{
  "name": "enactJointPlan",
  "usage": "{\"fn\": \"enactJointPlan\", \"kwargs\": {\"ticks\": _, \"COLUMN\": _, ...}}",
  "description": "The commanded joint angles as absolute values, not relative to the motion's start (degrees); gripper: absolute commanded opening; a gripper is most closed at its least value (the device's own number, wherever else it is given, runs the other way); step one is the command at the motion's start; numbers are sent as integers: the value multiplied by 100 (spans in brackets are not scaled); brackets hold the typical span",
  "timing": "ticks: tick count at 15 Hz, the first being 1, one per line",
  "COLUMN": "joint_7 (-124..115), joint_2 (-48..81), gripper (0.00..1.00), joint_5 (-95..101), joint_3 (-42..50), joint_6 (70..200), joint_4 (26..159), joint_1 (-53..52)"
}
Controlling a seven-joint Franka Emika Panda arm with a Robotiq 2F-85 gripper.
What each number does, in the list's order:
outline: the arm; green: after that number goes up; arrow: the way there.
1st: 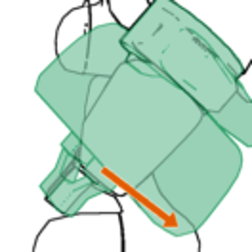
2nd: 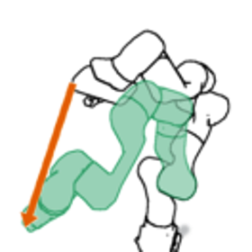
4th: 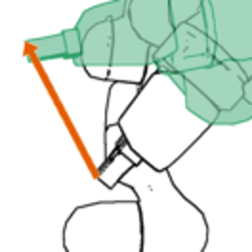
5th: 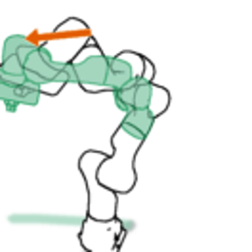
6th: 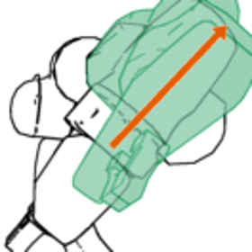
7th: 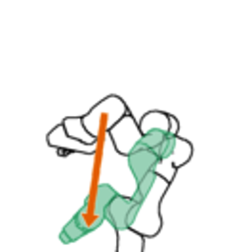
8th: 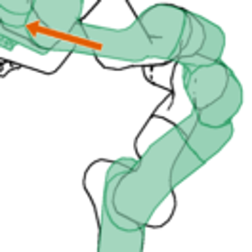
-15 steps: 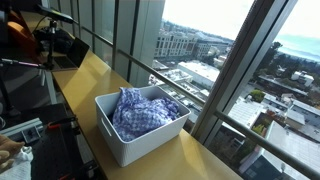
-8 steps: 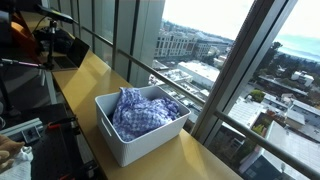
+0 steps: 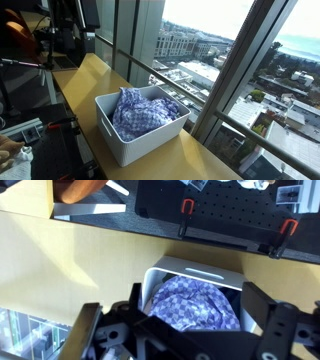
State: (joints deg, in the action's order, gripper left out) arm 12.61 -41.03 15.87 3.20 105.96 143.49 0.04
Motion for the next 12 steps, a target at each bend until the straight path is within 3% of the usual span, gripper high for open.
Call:
{"fn": "enactJointPlan", "kwargs": {"ticks": 1, "joint_7": 1261, "joint_2": -3474, "gripper": 100, "joint_5": 1596, "joint_3": 456, "joint_6": 11896, "joint_4": 14341, "joint_1": -59}}
{"fn": "enactJointPlan", "kwargs": {"ticks": 12, "joint_7": 1606, "joint_2": -828, "gripper": 100, "joint_5": 662, "joint_3": 384, "joint_6": 14767, "joint_4": 13786, "joint_1": -279}}
